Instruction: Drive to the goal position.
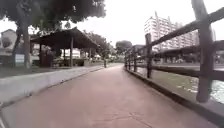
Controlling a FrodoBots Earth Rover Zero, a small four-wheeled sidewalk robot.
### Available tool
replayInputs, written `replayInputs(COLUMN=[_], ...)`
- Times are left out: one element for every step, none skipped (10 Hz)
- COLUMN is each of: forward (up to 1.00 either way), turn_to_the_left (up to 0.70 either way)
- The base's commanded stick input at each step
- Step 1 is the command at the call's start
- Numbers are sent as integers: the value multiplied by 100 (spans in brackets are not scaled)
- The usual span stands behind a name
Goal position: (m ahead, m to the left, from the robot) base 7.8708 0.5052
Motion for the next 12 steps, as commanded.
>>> replayInputs(forward=[100, 100, 100, 100, 100, 100, 100, 100, 100, 100, 100, 100], turn_to_the_left=[20, 27, 27, 27, 27, 27, 27, 27, 25, 15, 5, 0])
